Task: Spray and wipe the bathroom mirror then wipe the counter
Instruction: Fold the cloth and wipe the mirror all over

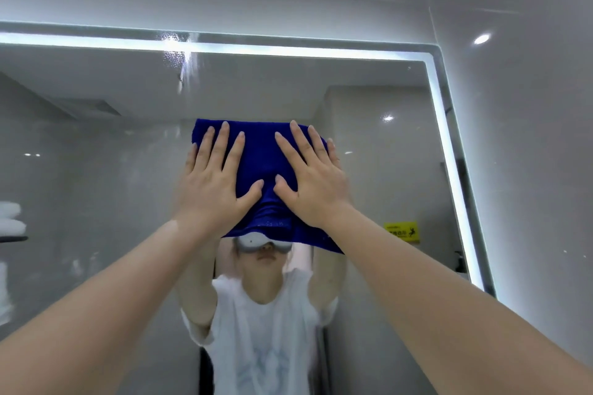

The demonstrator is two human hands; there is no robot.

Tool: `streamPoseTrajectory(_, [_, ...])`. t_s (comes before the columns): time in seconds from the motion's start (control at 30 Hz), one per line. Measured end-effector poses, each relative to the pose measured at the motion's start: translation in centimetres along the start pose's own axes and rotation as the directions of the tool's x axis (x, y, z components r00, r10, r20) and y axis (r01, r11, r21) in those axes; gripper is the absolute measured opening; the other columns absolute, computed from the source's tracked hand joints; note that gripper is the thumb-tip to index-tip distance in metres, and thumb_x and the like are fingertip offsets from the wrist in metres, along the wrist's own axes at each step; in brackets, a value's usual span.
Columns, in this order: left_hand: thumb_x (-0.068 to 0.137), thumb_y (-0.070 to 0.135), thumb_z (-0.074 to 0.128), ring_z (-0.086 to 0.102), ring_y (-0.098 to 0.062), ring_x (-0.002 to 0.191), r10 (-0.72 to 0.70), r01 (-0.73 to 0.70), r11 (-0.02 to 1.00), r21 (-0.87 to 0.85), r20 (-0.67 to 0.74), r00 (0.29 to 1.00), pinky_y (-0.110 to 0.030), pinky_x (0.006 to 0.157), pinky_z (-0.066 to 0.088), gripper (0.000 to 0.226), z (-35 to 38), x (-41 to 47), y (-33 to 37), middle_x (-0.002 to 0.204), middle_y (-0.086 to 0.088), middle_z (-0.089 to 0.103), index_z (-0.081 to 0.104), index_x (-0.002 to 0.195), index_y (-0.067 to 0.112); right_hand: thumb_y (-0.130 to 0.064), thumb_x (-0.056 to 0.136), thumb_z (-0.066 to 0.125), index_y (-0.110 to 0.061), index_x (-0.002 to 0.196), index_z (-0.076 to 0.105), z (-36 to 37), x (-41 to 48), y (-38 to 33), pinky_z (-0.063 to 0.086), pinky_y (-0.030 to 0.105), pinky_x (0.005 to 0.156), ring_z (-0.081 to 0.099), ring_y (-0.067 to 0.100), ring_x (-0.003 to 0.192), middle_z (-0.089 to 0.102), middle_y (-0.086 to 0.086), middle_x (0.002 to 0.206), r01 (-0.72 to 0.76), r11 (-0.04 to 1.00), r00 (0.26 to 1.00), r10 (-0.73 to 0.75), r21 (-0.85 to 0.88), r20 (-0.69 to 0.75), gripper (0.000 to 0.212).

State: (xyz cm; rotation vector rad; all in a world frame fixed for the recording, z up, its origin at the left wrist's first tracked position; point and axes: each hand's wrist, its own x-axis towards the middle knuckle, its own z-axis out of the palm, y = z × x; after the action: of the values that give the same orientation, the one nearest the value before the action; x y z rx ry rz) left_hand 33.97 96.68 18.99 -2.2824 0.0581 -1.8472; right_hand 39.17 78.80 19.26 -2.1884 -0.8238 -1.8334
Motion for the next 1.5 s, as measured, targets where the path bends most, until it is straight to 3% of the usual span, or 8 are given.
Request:
streamPoseTrajectory(0.23, [0.081,0.068,0.014,-0.015,-0.021,0.146,0.023,-0.023,1.000,-0.014,0.046,0.999,-0.038,0.118,-0.008,0.087,-0.5,3.9,3.6,0.159,-0.004,-0.014,-0.007,0.152,0.023,-0.057,0.083,0.008,-0.037,0.152,0.002,-1.8,1.6,5.3,-0.007,0.041,0.119,-0.006,0.017,0.149,-0.004,-0.008,0.162,0.000,0.999,1.000,0.000,-0.043,0.014,0.072])
streamPoseTrajectory(0.43, [0.090,0.065,0.023,-0.013,-0.020,0.146,0.013,-0.013,1.000,-0.004,-0.015,1.000,-0.038,0.118,-0.006,0.081,0.5,7.3,8.4,0.160,-0.002,-0.011,-0.005,0.153,0.023,-0.048,0.097,0.028,-0.036,0.153,0.003,-3.3,2.3,10.7,-0.008,0.041,0.120,-0.008,0.015,0.148,-0.005,-0.009,0.162,-0.002,1.000,1.000,0.002,-0.023,-0.001,0.062])
streamPoseTrajectory(0.8, [0.088,0.065,0.020,-0.010,-0.020,0.147,0.021,-0.021,1.000,0.013,-0.043,0.999,-0.039,0.119,-0.003,0.080,2.0,14.4,20.3,0.160,-0.001,-0.007,-0.002,0.153,0.024,-0.043,0.098,0.028,-0.034,0.153,0.005,-6.3,2.6,23.5,-0.006,0.042,0.120,-0.005,0.013,0.148,-0.003,-0.008,0.162,-0.047,0.999,0.998,0.046,-0.015,-0.051,0.060])
streamPoseTrajectory(1.23, [0.091,0.065,0.022,-0.012,-0.017,0.147,0.017,-0.017,1.000,0.018,0.000,1.000,-0.035,0.118,-0.006,0.080,1.2,16.1,20.1,0.160,-0.001,-0.009,-0.005,0.153,0.022,-0.047,0.094,0.023,-0.029,0.154,0.006,-6.9,5.6,24.7,-0.003,0.042,0.120,-0.004,0.018,0.149,-0.001,-0.003,0.162,0.015,0.997,0.999,-0.018,-0.071,-0.042,0.065])
streamPoseTrajectory(1.5, [0.093,0.064,0.021,-0.009,-0.015,0.147,0.008,-0.008,1.000,0.000,-0.012,1.000,-0.036,0.119,-0.004,0.076,0.3,16.6,16.6,0.160,0.002,-0.008,-0.002,0.153,0.023,-0.040,0.100,0.024,-0.026,0.154,0.005,-7.2,7.4,20.4,-0.002,0.043,0.120,-0.006,0.019,0.149,-0.004,-0.001,0.162,-0.088,0.996,0.996,0.088,-0.011,0.009,0.060])
